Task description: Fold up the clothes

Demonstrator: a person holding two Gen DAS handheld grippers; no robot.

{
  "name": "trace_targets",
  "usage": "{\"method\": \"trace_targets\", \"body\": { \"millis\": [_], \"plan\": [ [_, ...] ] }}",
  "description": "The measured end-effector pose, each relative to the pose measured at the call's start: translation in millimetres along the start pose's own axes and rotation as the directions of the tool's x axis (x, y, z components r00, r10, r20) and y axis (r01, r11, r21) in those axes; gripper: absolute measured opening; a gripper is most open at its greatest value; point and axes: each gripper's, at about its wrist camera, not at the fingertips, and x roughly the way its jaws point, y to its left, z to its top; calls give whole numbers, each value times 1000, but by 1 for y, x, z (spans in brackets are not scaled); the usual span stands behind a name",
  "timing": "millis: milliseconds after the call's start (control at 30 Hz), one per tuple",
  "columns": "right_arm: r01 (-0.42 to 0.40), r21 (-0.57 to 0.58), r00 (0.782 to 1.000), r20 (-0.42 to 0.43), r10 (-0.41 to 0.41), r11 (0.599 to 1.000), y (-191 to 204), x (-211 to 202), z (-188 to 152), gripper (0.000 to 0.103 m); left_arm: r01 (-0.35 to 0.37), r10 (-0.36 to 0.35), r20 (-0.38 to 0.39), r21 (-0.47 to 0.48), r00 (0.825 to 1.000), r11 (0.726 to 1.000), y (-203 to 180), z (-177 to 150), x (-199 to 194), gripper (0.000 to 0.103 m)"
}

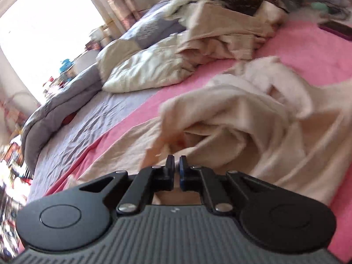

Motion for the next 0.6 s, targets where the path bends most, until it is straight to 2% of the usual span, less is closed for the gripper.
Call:
{"method": "trace_targets", "body": {
  "millis": [33,67,100,133,167,233,267,300,333,367,400,433,500,600],
  "plan": [
    [1,4,1000,0,-1,1000,-1,0,0,65,-57,56,-19,-87,998,995,22,0,5,0],
    [2,7,1000,0,-2,1000,-2,0,0,65,-111,104,-44,-193,994,975,49,-1,8,0],
    [3,10,1000,0,-3,1000,-2,1,0,65,-163,147,-74,-300,986,940,77,-3,9,0],
    [3,11,1000,0,-3,1000,-3,1,0,65,-168,141,-97,-387,985,907,105,-8,9,0],
    [2,12,1000,-1,-2,1000,-3,2,0,65,-123,91,-94,-432,991,894,125,-13,6,0],
    [5,14,1000,-6,-5,1000,-2,5,-1,65,18,-31,-26,-398,999,917,130,-20,-8,0],
    [9,11,1000,-8,-9,1000,-1,7,-1,66,74,-77,4,-334,997,940,120,-20,-16,21],
    [16,6,1000,-9,-16,1000,1,9,-2,66,102,-96,35,-213,995,972,99,-18,-22,58],
    [21,1,1000,-8,-21,1000,3,9,-2,66,115,-111,67,-73,992,991,75,-16,-28,74],
    [24,-3,1000,-8,-24,1000,4,9,-2,66,114,-119,99,54,988,992,51,-17,-31,98],
    [21,-5,1000,-9,-21,1000,5,8,-1,66,104,-129,132,176,983,979,27,-18,-32,98],
    [16,-5,1000,-11,-16,1000,5,7,-1,66,89,-141,163,294,976,952,3,-19,-34,98],
    [12,-2,1000,-16,-12,1000,3,5,-2,66,123,-184,122,394,975,911,-21,-18,-24,98],
    [7,17,1000,-19,-7,1000,-1,6,-2,66,175,-224,44,485,974,857,-43,-17,-6,98]
  ]
}}
